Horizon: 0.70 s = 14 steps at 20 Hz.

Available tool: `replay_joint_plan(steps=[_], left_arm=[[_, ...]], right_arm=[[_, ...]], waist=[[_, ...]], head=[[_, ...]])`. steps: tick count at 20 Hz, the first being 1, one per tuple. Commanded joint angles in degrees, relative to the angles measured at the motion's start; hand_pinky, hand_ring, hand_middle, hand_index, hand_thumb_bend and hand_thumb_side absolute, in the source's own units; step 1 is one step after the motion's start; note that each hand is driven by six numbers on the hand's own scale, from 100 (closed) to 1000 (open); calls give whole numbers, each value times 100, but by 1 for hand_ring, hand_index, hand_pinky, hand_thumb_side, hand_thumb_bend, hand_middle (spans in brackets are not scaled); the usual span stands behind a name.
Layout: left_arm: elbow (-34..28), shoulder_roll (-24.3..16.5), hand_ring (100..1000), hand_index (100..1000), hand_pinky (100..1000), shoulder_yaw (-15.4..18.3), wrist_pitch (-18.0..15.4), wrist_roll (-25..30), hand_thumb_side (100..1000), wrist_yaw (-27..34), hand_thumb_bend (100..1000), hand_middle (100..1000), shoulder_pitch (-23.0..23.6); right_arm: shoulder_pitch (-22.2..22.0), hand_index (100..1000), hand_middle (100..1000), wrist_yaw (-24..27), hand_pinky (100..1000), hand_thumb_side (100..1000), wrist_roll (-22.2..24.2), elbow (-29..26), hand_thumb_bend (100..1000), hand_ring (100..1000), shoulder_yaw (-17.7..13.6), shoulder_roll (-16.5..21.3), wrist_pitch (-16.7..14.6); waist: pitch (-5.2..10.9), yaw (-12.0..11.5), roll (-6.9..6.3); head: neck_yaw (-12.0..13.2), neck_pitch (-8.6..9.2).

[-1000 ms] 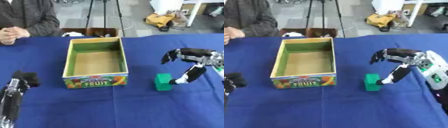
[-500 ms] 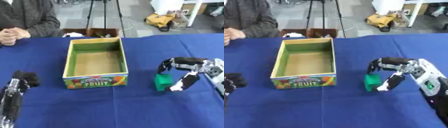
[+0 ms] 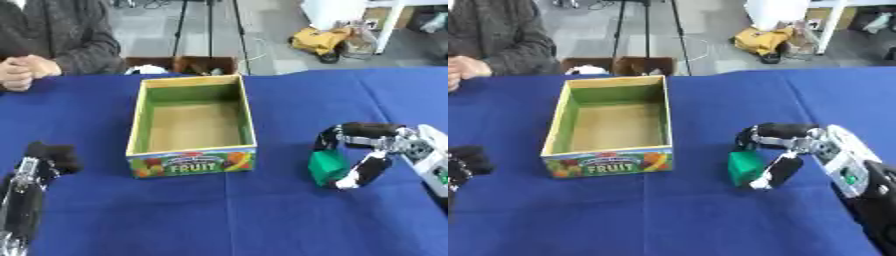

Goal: Pick up objects on the table and place them in the box.

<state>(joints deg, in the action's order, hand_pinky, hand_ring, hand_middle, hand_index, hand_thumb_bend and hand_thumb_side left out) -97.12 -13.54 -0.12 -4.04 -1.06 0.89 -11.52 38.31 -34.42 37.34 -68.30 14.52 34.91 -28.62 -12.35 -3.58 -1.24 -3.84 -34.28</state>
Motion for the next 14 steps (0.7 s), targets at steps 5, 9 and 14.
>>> replay_joint_plan(steps=[5, 9, 14], left_arm=[[-75, -71, 590, 698, 672, 21, -6, -10, 983, 15, 411, 559, -45], [-75, -74, 590, 698, 672, 23, -5, -13, 982, 18, 412, 559, -44], [-73, -93, 589, 698, 672, 18, -3, -11, 980, 25, 413, 558, -34]], right_arm=[[71, 551, 453, -186, 663, 219, -5, -22, 100, 685, -60, 130, -209], [129, 474, 366, -193, 640, 215, -241, -129, 100, 636, -108, 170, -174], [453, 480, 363, -134, 640, 206, -428, -340, 105, 636, -208, 259, -111]], waist=[[98, 14, 9], [110, 25, 18], [149, 26, 43]], head=[[11, -4], [21, -1], [27, -13]])
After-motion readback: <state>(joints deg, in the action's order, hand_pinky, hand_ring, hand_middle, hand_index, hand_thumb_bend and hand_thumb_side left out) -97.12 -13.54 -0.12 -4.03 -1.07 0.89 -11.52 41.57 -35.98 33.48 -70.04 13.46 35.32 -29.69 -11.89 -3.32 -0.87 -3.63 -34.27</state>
